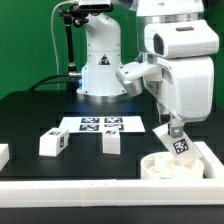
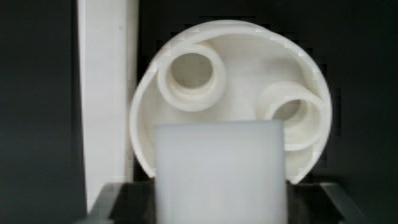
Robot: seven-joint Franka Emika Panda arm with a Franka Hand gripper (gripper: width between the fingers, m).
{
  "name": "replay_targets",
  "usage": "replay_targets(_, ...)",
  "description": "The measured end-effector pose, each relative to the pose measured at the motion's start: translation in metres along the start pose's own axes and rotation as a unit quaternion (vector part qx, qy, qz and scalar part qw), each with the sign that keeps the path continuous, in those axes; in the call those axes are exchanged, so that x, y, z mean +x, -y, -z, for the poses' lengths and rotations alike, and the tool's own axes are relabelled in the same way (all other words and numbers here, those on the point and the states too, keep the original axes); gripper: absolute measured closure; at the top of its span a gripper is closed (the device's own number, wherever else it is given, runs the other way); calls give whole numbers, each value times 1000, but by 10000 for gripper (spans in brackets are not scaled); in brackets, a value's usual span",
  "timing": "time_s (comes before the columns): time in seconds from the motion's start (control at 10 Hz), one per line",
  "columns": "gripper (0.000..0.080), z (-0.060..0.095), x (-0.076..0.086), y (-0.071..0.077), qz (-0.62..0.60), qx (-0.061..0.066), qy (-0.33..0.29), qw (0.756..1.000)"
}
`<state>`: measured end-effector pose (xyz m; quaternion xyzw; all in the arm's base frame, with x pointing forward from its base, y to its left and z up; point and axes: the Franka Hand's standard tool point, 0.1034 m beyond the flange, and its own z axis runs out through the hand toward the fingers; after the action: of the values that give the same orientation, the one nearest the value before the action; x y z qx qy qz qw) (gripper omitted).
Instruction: Assemble stool
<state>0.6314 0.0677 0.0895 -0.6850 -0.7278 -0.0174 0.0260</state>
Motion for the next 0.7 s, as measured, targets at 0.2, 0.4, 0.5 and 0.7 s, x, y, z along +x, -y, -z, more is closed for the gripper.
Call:
replay_targets(0.2,462,0,8,0,-18,0,-1,1000)
replay_targets(0.4,462,0,9,-1,-33,-1,-1,999)
replay_targets(0.5,462,0,10,-1,-41,-1,-1,999)
replay_targets(0.7,462,1,13,-2,-57,-1,-1,998)
